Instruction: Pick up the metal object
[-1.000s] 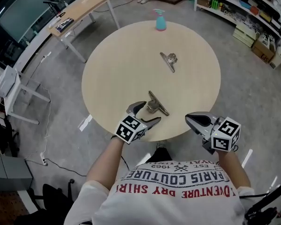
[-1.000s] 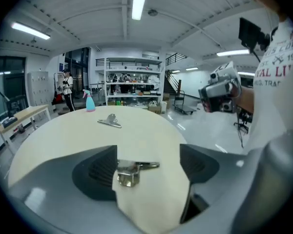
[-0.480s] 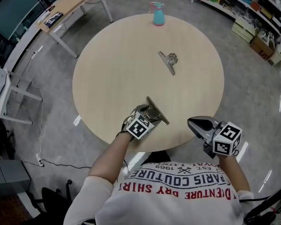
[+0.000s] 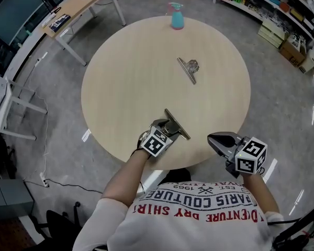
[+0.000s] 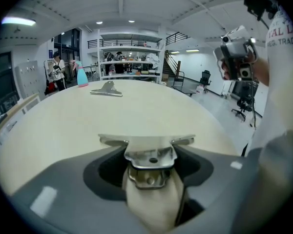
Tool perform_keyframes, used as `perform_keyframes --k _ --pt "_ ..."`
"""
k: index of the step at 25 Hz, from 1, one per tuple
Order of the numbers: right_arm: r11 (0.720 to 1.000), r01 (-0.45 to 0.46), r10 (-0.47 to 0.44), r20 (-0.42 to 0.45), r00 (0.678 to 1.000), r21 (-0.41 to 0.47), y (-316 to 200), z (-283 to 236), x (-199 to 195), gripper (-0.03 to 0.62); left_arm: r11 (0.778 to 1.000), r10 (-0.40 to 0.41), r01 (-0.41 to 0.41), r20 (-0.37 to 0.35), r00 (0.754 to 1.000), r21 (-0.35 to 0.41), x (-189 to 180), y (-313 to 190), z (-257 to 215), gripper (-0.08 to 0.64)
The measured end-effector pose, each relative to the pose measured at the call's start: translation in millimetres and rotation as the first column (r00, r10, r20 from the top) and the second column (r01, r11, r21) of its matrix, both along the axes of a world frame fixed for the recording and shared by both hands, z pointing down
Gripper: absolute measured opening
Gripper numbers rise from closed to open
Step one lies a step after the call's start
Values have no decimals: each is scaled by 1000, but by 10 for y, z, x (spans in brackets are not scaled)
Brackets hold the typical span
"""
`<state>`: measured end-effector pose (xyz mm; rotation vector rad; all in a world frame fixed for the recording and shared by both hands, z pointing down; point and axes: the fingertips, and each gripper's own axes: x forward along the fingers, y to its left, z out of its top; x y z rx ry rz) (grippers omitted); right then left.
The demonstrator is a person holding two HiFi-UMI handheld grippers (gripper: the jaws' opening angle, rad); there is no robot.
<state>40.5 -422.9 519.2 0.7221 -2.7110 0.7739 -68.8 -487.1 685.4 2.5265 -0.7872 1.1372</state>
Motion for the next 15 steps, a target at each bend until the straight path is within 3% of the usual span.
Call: perform_keyframes --k 4,8,12,15 --pt "1000 -11 11 -21 1000 14 39 -45 60 2 1000 -3 3 -32 999 17 4 63 -203 287" --pt "998 -20 22 -21 1000 58 67 -214 124 2 997 -21 31 -149 989 67 81 180 -779 287" --pt "992 2 0 -16 1000 127 226 -485 110 2 990 0 47 -324 946 135 173 521 -1598 287" --pt "982 16 -17 3 1000 186 391 -724 95 2 976 36 52 -390 920 213 231 879 -2131 287"
